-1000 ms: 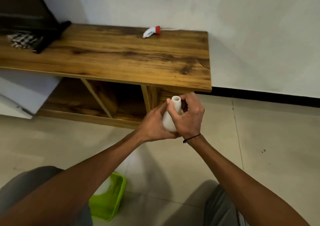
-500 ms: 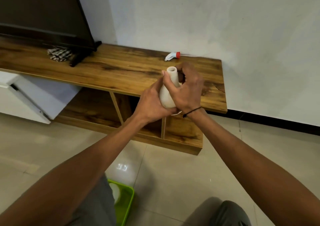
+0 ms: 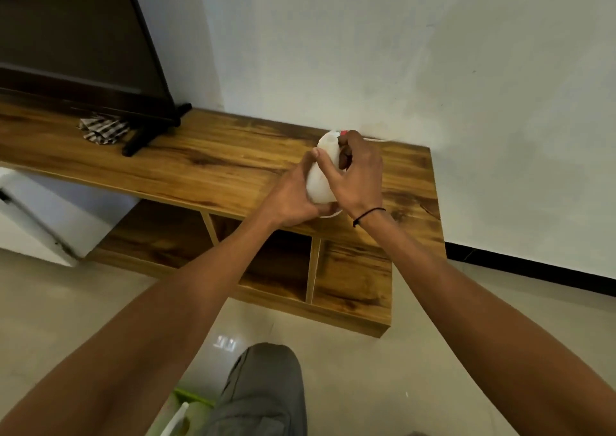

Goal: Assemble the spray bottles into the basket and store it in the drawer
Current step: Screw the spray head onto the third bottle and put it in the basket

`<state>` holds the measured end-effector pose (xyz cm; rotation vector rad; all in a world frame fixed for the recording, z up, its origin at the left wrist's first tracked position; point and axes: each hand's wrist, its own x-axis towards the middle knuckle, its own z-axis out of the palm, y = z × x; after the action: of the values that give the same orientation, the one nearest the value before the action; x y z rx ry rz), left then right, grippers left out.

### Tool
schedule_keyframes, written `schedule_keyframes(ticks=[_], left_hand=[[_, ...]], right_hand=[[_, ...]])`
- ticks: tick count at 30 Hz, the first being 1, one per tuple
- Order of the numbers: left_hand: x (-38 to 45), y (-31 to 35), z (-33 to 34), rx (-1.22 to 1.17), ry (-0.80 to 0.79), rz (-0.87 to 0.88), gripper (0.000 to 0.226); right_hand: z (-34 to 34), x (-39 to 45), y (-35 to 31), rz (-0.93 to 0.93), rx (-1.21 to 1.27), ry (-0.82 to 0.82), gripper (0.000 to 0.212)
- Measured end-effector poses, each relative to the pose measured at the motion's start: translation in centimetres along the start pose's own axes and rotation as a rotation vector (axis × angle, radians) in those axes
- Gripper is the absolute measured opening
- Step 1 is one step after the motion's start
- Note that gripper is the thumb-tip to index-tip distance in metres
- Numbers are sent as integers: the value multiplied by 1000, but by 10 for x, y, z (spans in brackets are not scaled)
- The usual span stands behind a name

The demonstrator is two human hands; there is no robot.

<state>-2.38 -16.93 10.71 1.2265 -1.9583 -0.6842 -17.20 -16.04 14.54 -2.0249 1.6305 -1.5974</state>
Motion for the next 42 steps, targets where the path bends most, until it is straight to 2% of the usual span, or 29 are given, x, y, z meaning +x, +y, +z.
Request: schedule_keyframes(ticks=[4,8,10,13,17,22,27,31,34,39,42], left_hand=[[13,-15,4,17,50,-103,103],[31,-23,-7,69,181,-256,99],[36,-26,-11,81,218,-306,101],[38,-28,-13,72,246,-353,102],[40,-29,-11,79,252,-403,101],[41,-32,-10,73,234,-440,101],[42,-33,-11,71,204,-483,101],[43,-33,-11,102,195,-462,102],[43,-35,-11,139,230,-423,101],[43,-36,-11,132,264,-400,101],[43,-36,-12,104,267,-393,102]], right_hand=[[7,16,21,30,4,-125,47],[11,35,42,30,58,-380,19],[14,44,53,35,45,-488,16],[19,69,65,28,13,-531,16],[28,104,76,1,-25,-578,26],[39,133,86,-59,-381,-567,27],[50,151,90,161,-538,-695,38],[48,157,91,74,-331,-750,44],[47,168,85,218,-231,-809,33],[36,204,42,221,188,-648,37],[29,220,10,226,402,-572,30]])
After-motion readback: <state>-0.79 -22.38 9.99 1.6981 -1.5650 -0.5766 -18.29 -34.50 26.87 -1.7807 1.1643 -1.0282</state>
